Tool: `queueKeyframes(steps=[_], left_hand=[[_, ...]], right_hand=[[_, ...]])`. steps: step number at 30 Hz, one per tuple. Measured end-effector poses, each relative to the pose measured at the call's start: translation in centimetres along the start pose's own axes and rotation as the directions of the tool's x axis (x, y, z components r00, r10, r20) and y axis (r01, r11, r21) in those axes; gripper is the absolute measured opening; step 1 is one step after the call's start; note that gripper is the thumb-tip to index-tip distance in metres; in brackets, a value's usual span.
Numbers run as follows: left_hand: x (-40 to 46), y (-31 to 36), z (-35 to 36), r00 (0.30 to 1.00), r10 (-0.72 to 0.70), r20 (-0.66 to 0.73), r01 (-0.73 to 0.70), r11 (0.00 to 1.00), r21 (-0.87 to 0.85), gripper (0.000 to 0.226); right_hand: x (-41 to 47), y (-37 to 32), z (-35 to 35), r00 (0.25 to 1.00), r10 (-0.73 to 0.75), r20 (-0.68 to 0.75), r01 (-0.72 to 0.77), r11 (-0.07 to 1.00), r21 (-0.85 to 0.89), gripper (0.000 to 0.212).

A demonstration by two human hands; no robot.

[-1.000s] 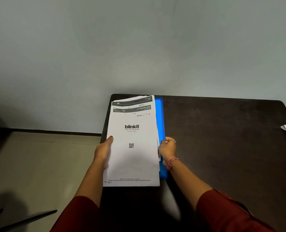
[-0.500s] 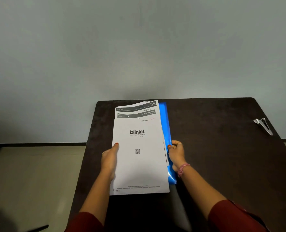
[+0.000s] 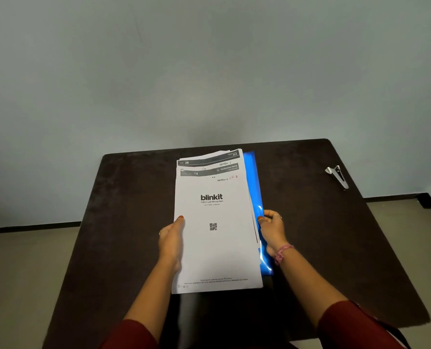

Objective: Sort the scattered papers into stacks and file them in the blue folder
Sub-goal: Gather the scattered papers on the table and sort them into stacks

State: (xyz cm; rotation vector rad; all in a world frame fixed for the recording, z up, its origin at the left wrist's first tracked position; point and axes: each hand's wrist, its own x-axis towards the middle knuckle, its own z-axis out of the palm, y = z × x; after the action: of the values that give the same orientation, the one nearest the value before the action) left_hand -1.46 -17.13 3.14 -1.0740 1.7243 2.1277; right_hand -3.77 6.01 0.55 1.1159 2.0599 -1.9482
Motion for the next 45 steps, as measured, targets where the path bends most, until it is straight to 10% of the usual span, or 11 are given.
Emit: queueKeyframes(steps=[10,26,37,45], left_hand=[[-4.1,-2.8,7.5,0.999,0.031,0.014,-0.030,0.999,-0.032,0.009],[-4.7,-5.4,10.8,0.986,-0.061,-0.156,0.084,0.986,0.147,0.025],[-2.8,-6.3,8.4,0.970,-0.008,-0.244,0.106,0.914,0.391,0.047],[-1.1,-7.2,6.9,0.973,-0.015,-0.231,0.090,0.943,0.320,0.035]], right_hand=[[3.7,0.1,-7.7,1.000,0.010,0.012,-0.009,0.999,-0.041,0.014],[6.6,1.4,-11.7,0.989,0.054,0.139,-0.031,0.986,-0.164,0.009],[7.4,-2.3,-12.1,0.955,-0.208,0.212,0.291,0.800,-0.524,0.042],[8.5,-5.9,-8.5,0.748,-0.386,0.540,0.661,0.501,-0.559,0.043]])
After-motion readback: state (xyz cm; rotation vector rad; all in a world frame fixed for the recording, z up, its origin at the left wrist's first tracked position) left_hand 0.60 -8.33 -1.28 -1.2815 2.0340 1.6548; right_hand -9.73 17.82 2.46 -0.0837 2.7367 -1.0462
